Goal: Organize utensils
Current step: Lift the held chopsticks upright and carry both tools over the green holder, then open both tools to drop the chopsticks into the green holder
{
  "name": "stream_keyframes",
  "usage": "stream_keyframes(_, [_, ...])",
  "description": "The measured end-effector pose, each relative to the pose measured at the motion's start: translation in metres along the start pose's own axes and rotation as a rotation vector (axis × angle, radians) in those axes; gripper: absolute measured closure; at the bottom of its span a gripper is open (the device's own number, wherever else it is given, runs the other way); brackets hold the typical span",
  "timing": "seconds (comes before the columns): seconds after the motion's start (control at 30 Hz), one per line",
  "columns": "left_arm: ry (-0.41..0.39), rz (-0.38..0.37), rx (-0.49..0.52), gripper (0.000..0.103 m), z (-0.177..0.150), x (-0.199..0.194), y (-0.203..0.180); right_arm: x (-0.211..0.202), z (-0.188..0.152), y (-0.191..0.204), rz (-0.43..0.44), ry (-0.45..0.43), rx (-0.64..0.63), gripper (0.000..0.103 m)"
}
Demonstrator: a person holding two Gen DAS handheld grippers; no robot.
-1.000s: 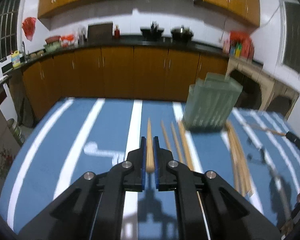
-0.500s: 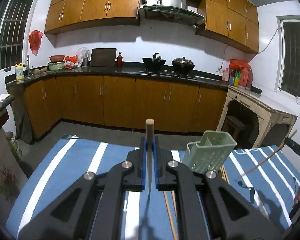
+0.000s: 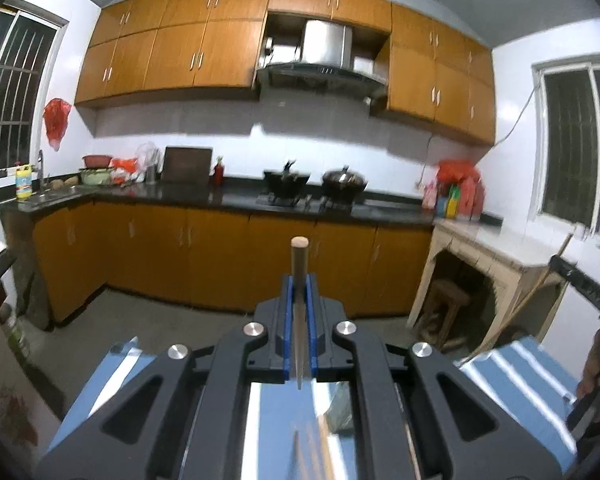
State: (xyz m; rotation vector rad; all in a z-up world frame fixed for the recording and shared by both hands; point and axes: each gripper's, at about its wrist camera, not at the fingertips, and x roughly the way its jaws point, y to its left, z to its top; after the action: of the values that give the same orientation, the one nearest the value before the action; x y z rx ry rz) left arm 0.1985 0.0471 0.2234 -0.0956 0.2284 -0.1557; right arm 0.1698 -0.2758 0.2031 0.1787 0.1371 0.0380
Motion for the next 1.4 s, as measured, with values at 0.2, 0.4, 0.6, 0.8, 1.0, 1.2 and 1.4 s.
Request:
stream_keyframes(0.2, [0.016, -0.09, -0.03, 0.096, 0.024, 0.019, -0.023, 0.023, 0.002, 0.018, 0.075, 0.008, 0.007, 0.095])
stream_keyframes(0.4, [0.083, -0.117, -0.031, 0.096, 0.004, 0.051, -0.04, 0.046, -0.024, 0.029, 0.101, 0.06, -0.002, 0.095])
stream_keyframes(0.6, [0.111, -0.119, -0.028, 0.096, -0.028, 0.078, -0.046, 0.067, -0.048, 0.026, 0.104, 0.131, 0.018, 0.095])
stream_keyframes(0.8, [0.185, -0.103, -0.029, 0.096, -0.052, 0.104, -0.048, 0.077, -0.064, 0.026, 0.094, 0.198, 0.014, 0.095])
stream_keyframes(1.0, [0.217, -0.071, -0.029, 0.09, -0.062, 0.105, -0.041, 0.068, -0.065, 0.019, 0.085, 0.211, 0.02, 0.079])
stream_keyframes(1.2, [0.198, -0.049, -0.047, 0.075, -0.058, 0.082, -0.028, 0.044, -0.06, 0.01, 0.062, 0.177, 0.023, 0.06])
stream_keyframes(1.4, [0.175, -0.017, -0.074, 0.067, -0.059, 0.047, -0.011, 0.014, -0.079, -0.009, 0.027, 0.207, 0.061, 0.059])
